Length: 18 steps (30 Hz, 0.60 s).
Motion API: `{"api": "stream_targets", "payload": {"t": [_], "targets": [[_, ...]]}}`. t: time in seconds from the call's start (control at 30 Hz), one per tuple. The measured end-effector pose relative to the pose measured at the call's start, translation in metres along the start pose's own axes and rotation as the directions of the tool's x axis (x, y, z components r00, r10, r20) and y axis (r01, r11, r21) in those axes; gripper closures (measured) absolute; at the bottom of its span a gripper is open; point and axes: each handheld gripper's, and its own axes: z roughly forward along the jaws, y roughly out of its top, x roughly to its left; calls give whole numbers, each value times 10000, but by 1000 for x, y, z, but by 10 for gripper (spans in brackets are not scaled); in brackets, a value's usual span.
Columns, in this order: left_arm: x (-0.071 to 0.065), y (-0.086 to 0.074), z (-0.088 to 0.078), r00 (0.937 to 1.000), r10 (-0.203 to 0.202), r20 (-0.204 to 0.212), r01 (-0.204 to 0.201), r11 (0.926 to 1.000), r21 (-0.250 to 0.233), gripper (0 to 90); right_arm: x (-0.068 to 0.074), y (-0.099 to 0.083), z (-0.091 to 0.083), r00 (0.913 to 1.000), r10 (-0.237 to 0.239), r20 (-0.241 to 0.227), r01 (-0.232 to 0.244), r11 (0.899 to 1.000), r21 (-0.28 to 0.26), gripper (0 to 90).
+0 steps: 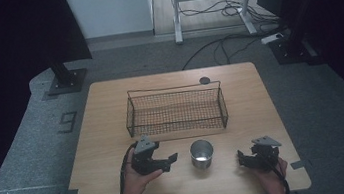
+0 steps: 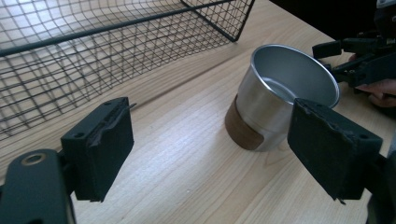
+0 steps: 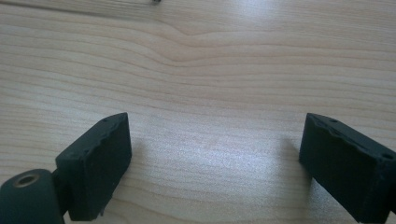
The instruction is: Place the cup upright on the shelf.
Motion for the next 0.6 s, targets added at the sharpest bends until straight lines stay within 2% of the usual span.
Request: {"api": "stream_targets", "payload": {"t": [0.6], "targets": [[-14, 12, 15, 9997, 157, 194, -160, 9997, 175, 126, 0, 0, 0, 10000, 31, 25, -31, 10000, -8, 97]]}}
